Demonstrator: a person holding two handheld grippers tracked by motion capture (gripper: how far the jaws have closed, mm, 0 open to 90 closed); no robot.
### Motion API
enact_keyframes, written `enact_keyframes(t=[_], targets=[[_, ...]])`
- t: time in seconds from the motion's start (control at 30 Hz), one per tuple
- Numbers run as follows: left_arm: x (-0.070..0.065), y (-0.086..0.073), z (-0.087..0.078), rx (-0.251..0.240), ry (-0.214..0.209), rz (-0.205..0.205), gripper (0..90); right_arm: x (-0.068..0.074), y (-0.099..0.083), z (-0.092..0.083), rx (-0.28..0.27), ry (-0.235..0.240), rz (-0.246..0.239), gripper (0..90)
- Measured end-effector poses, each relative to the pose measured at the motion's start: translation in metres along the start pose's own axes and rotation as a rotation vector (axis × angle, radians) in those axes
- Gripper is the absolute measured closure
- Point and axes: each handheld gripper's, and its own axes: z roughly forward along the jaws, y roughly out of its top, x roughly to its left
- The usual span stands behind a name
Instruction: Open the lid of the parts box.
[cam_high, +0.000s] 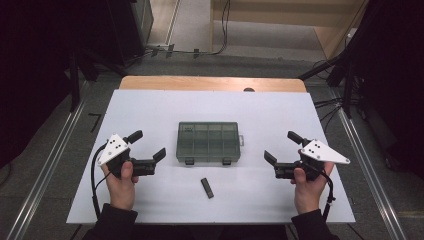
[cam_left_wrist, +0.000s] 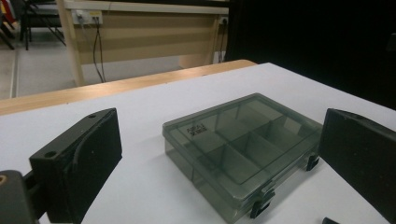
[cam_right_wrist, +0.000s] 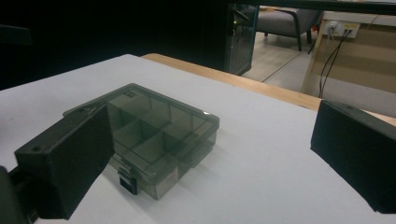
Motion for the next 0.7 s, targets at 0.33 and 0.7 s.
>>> enact_keyframes(t=[0.33,0.7], targets=[[-0.005,0.004,0.016,0.004,-0.023,-0.017,7.7,0.011,0.006,0.022,0.005,0.052,-0.005,0.0],[-0.008,0.007,0.034,0.018,-0.048,-0.029,30.3,0.016,0.015,0.042,0.010,0.086,-0.013,0.0]])
